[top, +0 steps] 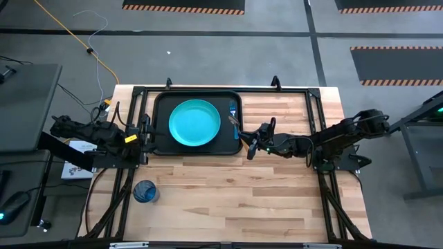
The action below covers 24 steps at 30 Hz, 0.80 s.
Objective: Pick and place plate/cup/fork/spoon on tray
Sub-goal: Put the orange spoon on the black serving tray beside the blue fork
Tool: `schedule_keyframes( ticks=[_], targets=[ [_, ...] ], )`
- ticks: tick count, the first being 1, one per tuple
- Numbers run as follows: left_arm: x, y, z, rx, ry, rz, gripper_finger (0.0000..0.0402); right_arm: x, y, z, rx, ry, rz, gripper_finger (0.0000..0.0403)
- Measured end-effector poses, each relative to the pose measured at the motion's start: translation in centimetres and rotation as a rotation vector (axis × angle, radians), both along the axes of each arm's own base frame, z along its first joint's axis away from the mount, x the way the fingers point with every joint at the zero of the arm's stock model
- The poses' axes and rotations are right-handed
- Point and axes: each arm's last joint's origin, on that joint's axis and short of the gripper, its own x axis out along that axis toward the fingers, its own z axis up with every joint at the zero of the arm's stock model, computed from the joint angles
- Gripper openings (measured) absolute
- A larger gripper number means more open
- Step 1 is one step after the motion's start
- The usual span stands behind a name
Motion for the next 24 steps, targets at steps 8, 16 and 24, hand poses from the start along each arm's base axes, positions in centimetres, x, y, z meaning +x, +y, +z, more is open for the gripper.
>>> schedule_keyframes(
  ticks=[8, 16, 24],
  targets=[
    [0.00, 0.00, 0.00, 0.000, 0.000, 0.000, 0.0144, 0.00, 0.00, -0.05, -0.001, 0.005, 0.000, 0.0005],
    [0.00, 0.00, -0.01, 0.000, 0.001, 0.000, 0.0144, 0.02, 0.05, -0.06, -0.015, 0.014, 0.021, 0.0005],
    [0.03, -0.02, -0.12, -0.001, 0.013, -0.002, 0.0144, 0.09, 0.25, -0.09, -0.019, 0.022, 0.098, 0.0005]
  ],
)
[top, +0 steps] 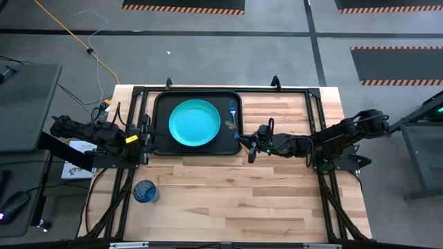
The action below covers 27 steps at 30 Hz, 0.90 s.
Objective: Pick and place plate/cup/fork/spoon on tray
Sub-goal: Put the orange spoon on the black serving tray beside the blue fork
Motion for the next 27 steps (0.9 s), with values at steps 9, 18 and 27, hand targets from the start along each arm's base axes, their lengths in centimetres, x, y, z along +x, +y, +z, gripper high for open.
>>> schedule_keyframes(
  ticks=[9, 18, 27],
  targets=[
    [0.5, -0.1, -0.2, 0.006, 0.027, 0.001, 0.0144, 1.8, -0.9, -2.0, 0.135, -0.105, -0.046, 0.0005],
    [0.6, -0.2, -0.2, 0.039, 0.030, 0.001, 0.0144, 6.7, -4.0, -4.1, 0.242, -0.130, -0.102, 0.0005],
    [0.9, -0.4, -0.8, -0.039, 0.090, -0.027, 0.0144, 11.0, -2.9, -1.7, 0.062, -0.153, 0.234, 0.0011]
  ],
)
